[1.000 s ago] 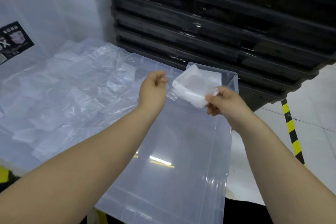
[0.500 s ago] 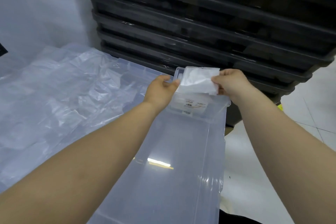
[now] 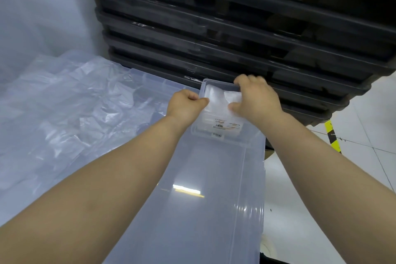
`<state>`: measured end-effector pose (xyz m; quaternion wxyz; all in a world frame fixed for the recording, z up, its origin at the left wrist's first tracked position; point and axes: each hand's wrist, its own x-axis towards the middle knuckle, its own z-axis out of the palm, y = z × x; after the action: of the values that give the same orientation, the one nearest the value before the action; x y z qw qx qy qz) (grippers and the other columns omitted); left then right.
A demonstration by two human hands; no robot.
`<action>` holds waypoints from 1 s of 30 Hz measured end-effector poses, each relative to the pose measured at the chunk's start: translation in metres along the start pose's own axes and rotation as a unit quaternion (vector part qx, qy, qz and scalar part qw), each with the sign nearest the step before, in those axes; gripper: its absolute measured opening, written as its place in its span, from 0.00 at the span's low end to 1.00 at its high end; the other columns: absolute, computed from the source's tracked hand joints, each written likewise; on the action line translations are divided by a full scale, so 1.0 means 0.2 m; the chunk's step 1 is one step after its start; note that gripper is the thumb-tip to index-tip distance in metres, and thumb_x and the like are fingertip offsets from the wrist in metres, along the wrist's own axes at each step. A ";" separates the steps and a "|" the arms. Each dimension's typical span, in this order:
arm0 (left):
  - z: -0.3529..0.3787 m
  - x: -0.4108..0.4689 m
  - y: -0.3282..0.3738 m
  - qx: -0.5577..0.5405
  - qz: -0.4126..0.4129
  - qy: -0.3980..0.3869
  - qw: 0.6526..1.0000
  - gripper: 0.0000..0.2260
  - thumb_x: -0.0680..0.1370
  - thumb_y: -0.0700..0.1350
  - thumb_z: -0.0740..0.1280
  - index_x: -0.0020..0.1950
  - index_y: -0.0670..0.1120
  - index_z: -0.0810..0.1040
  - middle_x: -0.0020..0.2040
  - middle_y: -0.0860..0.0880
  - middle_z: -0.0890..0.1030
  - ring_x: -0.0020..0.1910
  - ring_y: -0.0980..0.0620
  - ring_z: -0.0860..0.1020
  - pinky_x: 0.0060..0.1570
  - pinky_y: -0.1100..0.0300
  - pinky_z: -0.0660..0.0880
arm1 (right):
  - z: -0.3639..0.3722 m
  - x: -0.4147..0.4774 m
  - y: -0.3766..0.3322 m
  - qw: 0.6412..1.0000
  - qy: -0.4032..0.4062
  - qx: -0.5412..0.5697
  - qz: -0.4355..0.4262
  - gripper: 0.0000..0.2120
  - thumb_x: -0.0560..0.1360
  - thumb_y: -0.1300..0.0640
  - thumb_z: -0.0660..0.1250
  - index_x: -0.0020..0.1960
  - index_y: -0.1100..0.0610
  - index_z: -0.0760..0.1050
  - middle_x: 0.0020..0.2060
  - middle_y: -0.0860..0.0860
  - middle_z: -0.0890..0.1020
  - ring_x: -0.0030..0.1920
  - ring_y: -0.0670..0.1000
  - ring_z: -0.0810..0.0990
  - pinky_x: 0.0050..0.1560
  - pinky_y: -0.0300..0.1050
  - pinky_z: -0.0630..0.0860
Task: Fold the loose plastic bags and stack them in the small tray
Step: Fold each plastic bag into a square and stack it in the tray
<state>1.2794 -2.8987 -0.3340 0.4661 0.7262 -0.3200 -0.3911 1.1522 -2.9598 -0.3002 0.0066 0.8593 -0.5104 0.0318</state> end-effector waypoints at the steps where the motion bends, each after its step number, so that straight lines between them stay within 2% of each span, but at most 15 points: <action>1: 0.00 0.00 0.00 0.001 0.000 0.000 1.000 0.07 0.75 0.44 0.68 0.40 0.46 0.72 0.39 0.50 0.74 0.45 0.50 0.73 0.49 0.59 0.71 | 0.00 -0.01 0.00 0.999 0.023 -0.033 -0.032 0.22 0.74 0.55 0.66 0.65 0.57 0.66 0.59 0.54 0.71 0.59 0.54 0.69 0.57 0.45 0.68; 2: 0.00 0.00 -0.01 -0.001 0.001 0.000 1.000 0.07 0.75 0.45 0.68 0.40 0.46 0.71 0.39 0.50 0.74 0.44 0.50 0.73 0.47 0.59 0.71 | 0.00 -0.01 0.00 0.997 0.037 -0.038 -0.058 0.21 0.74 0.55 0.66 0.64 0.57 0.67 0.58 0.54 0.70 0.58 0.53 0.68 0.56 0.44 0.67; 4: 0.00 0.00 -0.01 -0.011 0.000 0.001 1.000 0.10 0.75 0.44 0.68 0.36 0.48 0.70 0.37 0.52 0.73 0.44 0.50 0.73 0.46 0.59 0.70 | 0.00 0.00 -0.01 0.996 0.019 0.023 -0.087 0.15 0.74 0.58 0.65 0.60 0.57 0.69 0.50 0.51 0.72 0.51 0.51 0.70 0.49 0.43 0.67; 6: 0.01 -0.01 0.00 -0.032 -0.006 -0.003 0.999 0.11 0.76 0.44 0.67 0.36 0.48 0.69 0.36 0.52 0.72 0.42 0.50 0.72 0.43 0.59 0.72 | 0.00 0.01 -0.03 0.985 -0.053 0.149 -0.069 0.10 0.74 0.61 0.64 0.55 0.55 0.71 0.39 0.47 0.71 0.44 0.49 0.71 0.44 0.43 0.70; 8: 0.01 -0.01 0.00 -0.046 -0.013 -0.011 0.999 0.11 0.76 0.44 0.67 0.36 0.48 0.69 0.36 0.51 0.72 0.39 0.51 0.72 0.37 0.63 0.72 | 0.02 0.05 -0.04 0.958 -0.122 0.258 -0.040 0.07 0.74 0.62 0.66 0.50 0.53 0.71 0.35 0.46 0.71 0.39 0.48 0.72 0.41 0.41 0.72; 9: 0.01 -0.01 0.00 -0.049 -0.013 -0.012 0.999 0.10 0.76 0.44 0.67 0.37 0.48 0.69 0.36 0.51 0.72 0.38 0.52 0.71 0.35 0.65 0.71 | 0.03 0.06 -0.04 0.948 -0.151 0.279 -0.034 0.07 0.73 0.62 0.67 0.48 0.52 0.71 0.34 0.46 0.71 0.37 0.47 0.71 0.39 0.38 0.70; 11: 0.01 -0.01 0.00 -0.052 -0.011 -0.014 0.998 0.10 0.76 0.44 0.66 0.37 0.48 0.69 0.36 0.51 0.72 0.38 0.53 0.71 0.35 0.65 0.71 | 0.06 0.09 -0.05 0.941 -0.194 0.275 -0.031 0.07 0.73 0.61 0.68 0.48 0.53 0.71 0.34 0.47 0.71 0.34 0.45 0.69 0.35 0.34 0.67; 14: 0.02 0.00 0.00 -0.052 -0.008 -0.020 0.998 0.10 0.77 0.44 0.65 0.38 0.48 0.68 0.37 0.51 0.71 0.38 0.54 0.70 0.35 0.65 0.71 | 0.09 0.12 -0.05 0.942 -0.220 0.252 -0.034 0.07 0.74 0.60 0.67 0.49 0.53 0.72 0.34 0.46 0.70 0.34 0.43 0.68 0.34 0.33 0.65; 19: 0.03 0.02 -0.01 -0.039 0.002 -0.021 0.999 0.11 0.78 0.45 0.64 0.38 0.48 0.66 0.36 0.51 0.70 0.35 0.55 0.69 0.35 0.64 0.71 | 0.15 0.17 -0.09 0.948 -0.257 0.180 -0.050 0.06 0.75 0.62 0.63 0.47 0.52 0.70 0.37 0.44 0.68 0.43 0.49 0.70 0.40 0.40 0.66; 23: 0.03 0.02 -0.01 -0.026 0.002 -0.017 1.000 0.11 0.78 0.45 0.64 0.37 0.49 0.66 0.36 0.52 0.70 0.36 0.55 0.70 0.37 0.63 0.71 | 0.17 0.19 -0.11 0.947 -0.275 0.156 -0.049 0.07 0.76 0.62 0.60 0.52 0.55 0.72 0.39 0.46 0.69 0.45 0.51 0.70 0.46 0.43 0.66; 26: 0.03 0.01 0.00 -0.008 0.002 -0.016 1.000 0.11 0.77 0.47 0.65 0.37 0.49 0.67 0.37 0.52 0.71 0.42 0.52 0.71 0.44 0.60 0.71 | 0.15 0.19 -0.11 0.950 -0.261 0.164 -0.044 0.08 0.76 0.60 0.61 0.54 0.55 0.73 0.43 0.48 0.72 0.45 0.50 0.71 0.46 0.43 0.66; 28: 0.01 0.00 0.00 0.001 0.004 -0.019 1.000 0.11 0.78 0.49 0.64 0.37 0.48 0.68 0.37 0.52 0.71 0.43 0.51 0.71 0.40 0.61 0.70 | 0.13 0.17 -0.10 0.953 -0.228 0.196 -0.036 0.03 0.75 0.58 0.64 0.49 0.53 0.73 0.38 0.45 0.72 0.42 0.48 0.71 0.43 0.40 0.67; 30: -0.01 -0.03 0.01 0.013 0.013 -0.018 1.000 0.09 0.79 0.50 0.62 0.42 0.47 0.72 0.40 0.51 0.73 0.45 0.51 0.72 0.40 0.61 0.69 | 0.10 0.14 -0.09 0.955 -0.184 0.229 -0.025 0.02 0.75 0.56 0.65 0.47 0.51 0.73 0.35 0.43 0.71 0.39 0.46 0.71 0.41 0.39 0.67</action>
<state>1.2771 -2.8936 -0.3293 0.4558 0.7208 -0.3426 -0.3941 1.1824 -2.9760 -0.3175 -0.2839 0.8411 -0.4603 -0.0114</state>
